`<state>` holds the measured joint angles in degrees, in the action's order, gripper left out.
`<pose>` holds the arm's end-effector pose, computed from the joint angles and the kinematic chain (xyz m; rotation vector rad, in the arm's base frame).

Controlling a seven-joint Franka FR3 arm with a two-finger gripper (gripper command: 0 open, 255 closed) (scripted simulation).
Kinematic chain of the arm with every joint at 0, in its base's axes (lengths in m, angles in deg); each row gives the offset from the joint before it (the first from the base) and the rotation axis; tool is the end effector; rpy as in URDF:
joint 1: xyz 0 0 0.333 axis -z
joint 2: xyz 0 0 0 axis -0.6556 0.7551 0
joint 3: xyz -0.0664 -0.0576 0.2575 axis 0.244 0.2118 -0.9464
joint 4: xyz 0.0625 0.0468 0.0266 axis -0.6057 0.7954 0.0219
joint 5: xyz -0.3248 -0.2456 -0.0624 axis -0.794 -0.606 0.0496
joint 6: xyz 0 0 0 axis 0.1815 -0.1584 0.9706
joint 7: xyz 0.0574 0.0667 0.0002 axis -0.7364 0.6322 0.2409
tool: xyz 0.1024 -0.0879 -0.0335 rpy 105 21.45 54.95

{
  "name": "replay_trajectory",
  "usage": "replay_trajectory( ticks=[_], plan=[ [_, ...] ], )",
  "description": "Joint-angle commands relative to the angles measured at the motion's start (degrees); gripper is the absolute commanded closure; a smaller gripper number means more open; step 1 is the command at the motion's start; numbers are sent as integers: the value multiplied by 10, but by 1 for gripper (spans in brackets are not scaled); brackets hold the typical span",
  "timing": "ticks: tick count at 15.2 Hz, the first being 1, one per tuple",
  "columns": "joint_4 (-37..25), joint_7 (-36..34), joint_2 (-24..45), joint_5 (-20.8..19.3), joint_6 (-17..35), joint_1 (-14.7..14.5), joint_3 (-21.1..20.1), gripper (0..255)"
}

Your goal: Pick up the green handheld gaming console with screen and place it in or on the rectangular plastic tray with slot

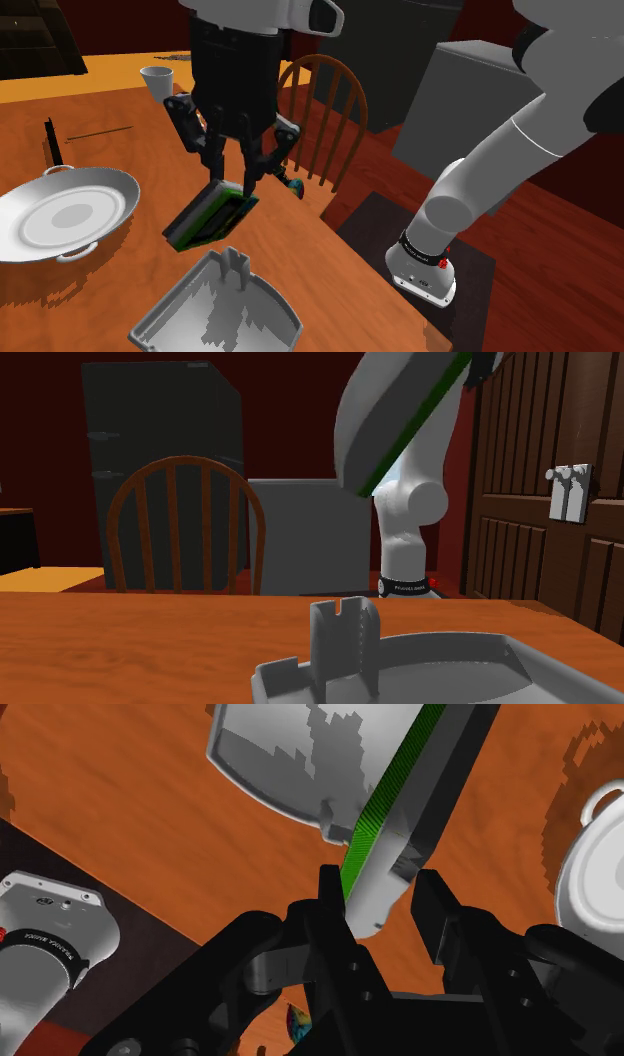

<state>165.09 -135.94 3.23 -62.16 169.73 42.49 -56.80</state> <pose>0.2712 0.4694 0.5774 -2.6050 1.5875 0.0629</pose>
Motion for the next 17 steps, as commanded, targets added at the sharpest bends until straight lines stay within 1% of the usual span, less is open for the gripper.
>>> replay_trajectory(
  ticks=[1, 9, 17],
  plan=[
    [-9, -29, -2, 3, -5, -7, -19, 255],
    [68, -12, -26, 22, 54, -17, -13, 255],
    [135, -1, -37, 34, 113, -24, -18, 255]
  ],
)
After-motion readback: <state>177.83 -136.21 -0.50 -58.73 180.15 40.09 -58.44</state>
